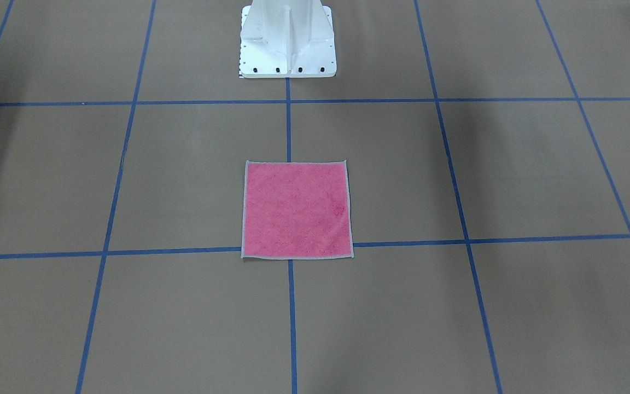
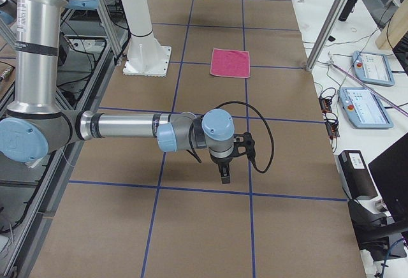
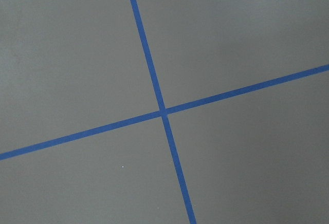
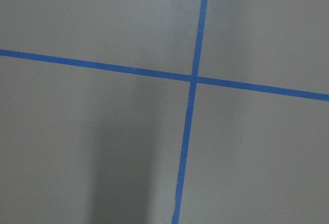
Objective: Fold towel twice with both arms
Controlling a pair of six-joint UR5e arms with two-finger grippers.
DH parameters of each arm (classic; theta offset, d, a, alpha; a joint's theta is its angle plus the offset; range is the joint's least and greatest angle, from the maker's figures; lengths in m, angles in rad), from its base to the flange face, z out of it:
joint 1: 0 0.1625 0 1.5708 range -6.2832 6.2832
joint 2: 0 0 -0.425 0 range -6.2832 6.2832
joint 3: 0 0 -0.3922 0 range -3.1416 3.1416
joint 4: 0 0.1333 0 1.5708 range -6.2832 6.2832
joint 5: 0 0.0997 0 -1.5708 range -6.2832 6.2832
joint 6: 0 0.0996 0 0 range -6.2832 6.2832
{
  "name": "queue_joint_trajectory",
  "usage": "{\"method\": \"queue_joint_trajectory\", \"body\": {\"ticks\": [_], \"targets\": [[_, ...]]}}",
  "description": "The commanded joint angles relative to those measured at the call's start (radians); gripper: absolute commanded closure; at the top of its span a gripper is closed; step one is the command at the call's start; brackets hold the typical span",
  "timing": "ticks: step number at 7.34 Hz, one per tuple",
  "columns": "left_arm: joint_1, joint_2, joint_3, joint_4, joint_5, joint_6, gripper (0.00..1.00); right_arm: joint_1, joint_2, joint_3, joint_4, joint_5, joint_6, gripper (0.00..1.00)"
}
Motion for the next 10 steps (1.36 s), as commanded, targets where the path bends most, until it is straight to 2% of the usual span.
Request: {"method": "queue_joint_trajectory", "body": {"ticks": [1,2,4,5,8,10], "targets": [[0.024,-0.022,-0.006,-0.004,-0.007,0.001,0.0,-0.005,0.0,-0.021,0.099,-0.01,0.009,0.0],[0.058,-0.022,-0.003,-0.038,-0.057,-0.028,0.0,-0.04,0.004,-0.029,0.102,-0.008,0.057,0.0],[0.161,-0.032,-0.003,-0.171,-0.064,-0.235,0.0,-0.142,0.068,-0.02,0.129,-0.007,0.299,0.0],[0.214,-0.034,-0.003,-0.273,-0.062,-0.411,0.0,-0.191,0.087,-0.02,0.184,-0.007,0.408,0.0],[0.331,-0.049,-0.003,-0.553,-0.055,-0.996,0.0,-0.351,0.154,-0.012,0.437,-0.013,0.972,0.0],[0.406,-0.077,-0.006,-0.673,-0.048,-1.274,0.0,-0.42,0.193,0.054,0.453,-0.028,1.236,0.0]]}}
